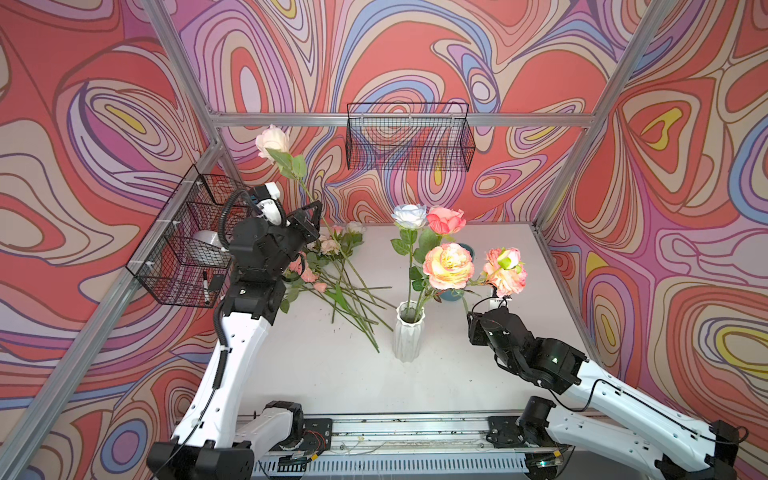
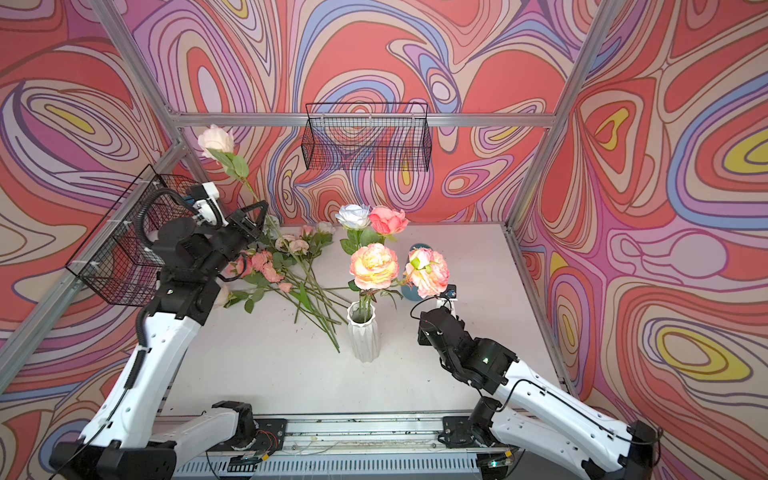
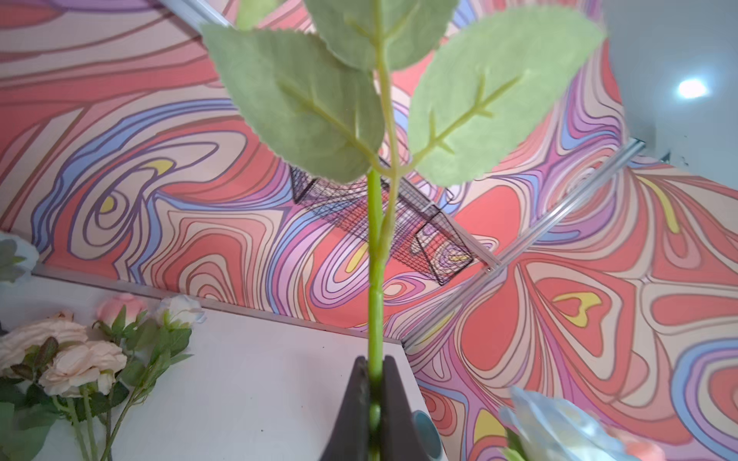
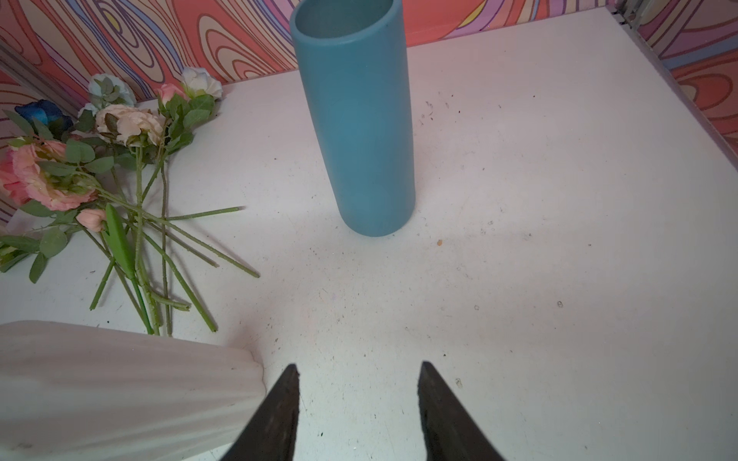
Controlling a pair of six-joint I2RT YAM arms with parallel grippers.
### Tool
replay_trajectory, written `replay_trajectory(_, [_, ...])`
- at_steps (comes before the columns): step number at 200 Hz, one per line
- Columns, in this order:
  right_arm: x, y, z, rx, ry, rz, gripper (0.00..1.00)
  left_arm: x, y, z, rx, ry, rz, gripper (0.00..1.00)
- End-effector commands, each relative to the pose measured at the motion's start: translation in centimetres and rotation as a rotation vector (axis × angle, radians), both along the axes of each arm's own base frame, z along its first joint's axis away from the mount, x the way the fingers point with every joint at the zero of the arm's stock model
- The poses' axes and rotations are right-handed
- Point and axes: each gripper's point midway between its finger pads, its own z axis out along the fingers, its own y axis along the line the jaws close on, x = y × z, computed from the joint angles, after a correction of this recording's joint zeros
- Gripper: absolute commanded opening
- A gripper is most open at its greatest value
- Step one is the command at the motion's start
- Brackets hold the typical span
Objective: Arrange flowers in a vase
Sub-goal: Pick up the flower from the flowers, then place the flower in the vase.
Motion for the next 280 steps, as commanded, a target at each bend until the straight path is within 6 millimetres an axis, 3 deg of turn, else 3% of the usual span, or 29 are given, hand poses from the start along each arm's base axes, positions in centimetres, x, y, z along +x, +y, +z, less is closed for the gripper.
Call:
replay_trajectory(1, [0.7, 0.2, 1.6, 0.005, -0.034, -0.004, 0.49, -4.4, -1.1, 2.5, 0.080, -0.025, -0.093, 0.00])
replay_trajectory(26, [0.9, 0.5, 1.9, 0.004, -0.040, 0.003, 0.49, -8.0, -2.2, 6.1, 0.053, -0.104, -0.186, 0.00])
replay_trajectory(50, [1.0, 0.8, 2.0, 0.010, -0.042, 0.007, 0.49, -9.6, -3.0, 8.2, -0.006, -0.157, -0.264, 0.00])
replay_trajectory(84, [1.0, 0.9, 2.1, 0.016, -0.042, 0.008, 0.48, -9.4, -3.7, 10.5, -0.086, -0.229, -0.324, 0.00])
replay_trajectory(109, [0.9, 0.7, 2.3, 0.019, -0.046, 0.002, 0.48, -8.6, -5.7, 10.9, -0.094, -0.254, -0.384, 0.00])
replay_trajectory(136, [0.7, 0.3, 2.5, 0.018, -0.047, -0.006, 0.48, -7.6, -8.4, 9.9, -0.050, -0.250, -0.418, 0.00])
replay_trajectory(177, [0.4, -0.2, 2.8, 0.025, -0.052, -0.015, 0.48, -5.1, -9.1, 7.6, -0.031, -0.253, -0.387, 0.00])
replay_trajectory(210, [0.3, -0.4, 3.1, 0.025, -0.057, -0.017, 0.48, -4.0, -10.9, 5.4, -0.026, -0.237, -0.431, 0.00])
replay_trajectory(253, [0.5, -0.3, 3.0, 0.017, -0.058, -0.017, 0.48, -5.3, -14.7, 1.8, 0.089, -0.175, -0.525, 0.00])
replay_trajectory(280, [0.6, -0.2, 2.8, 0.012, -0.058, -0.015, 0.48, -6.2, -15.3, -0.8, 0.137, -0.111, -0.517, 0.00])
